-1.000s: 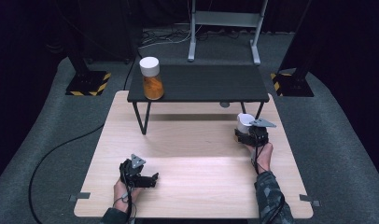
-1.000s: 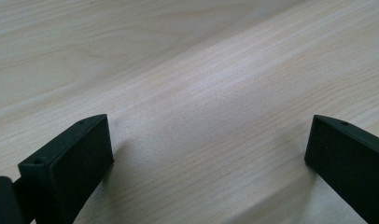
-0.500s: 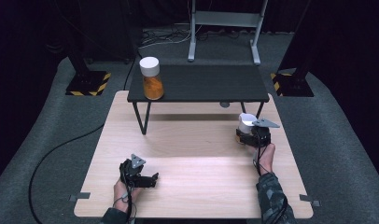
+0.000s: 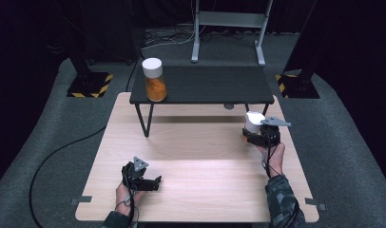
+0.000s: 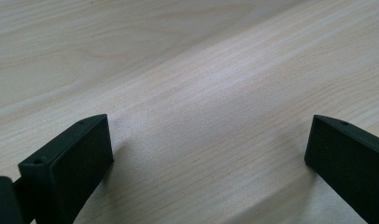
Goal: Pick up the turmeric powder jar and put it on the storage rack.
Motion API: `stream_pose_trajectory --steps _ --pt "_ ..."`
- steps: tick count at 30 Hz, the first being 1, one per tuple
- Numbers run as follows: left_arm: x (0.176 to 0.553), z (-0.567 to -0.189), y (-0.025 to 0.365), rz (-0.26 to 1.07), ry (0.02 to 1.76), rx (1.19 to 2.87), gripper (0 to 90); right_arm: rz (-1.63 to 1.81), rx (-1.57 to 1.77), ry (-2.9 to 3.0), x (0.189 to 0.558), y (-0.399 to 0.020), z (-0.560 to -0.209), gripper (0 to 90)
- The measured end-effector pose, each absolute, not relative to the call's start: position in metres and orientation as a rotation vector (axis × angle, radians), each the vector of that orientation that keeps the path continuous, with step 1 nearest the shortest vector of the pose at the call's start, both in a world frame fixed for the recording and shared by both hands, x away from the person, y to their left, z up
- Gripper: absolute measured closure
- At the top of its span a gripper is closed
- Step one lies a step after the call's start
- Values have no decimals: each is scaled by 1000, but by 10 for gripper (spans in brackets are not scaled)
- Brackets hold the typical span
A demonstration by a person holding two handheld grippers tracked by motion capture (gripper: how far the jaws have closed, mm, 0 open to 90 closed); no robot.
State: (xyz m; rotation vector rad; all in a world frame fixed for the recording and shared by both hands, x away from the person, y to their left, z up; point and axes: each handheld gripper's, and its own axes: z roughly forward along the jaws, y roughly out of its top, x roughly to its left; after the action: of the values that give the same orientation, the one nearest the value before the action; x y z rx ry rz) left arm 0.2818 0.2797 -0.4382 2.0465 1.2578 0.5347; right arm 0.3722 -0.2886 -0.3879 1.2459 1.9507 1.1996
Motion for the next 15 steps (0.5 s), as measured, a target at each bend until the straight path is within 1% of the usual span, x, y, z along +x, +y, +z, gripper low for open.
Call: stream_pose_trajectory --steps 15 --pt "282 -438 280 535 1258 2047 2 1205 1223 1965 367 -292 -366 294"
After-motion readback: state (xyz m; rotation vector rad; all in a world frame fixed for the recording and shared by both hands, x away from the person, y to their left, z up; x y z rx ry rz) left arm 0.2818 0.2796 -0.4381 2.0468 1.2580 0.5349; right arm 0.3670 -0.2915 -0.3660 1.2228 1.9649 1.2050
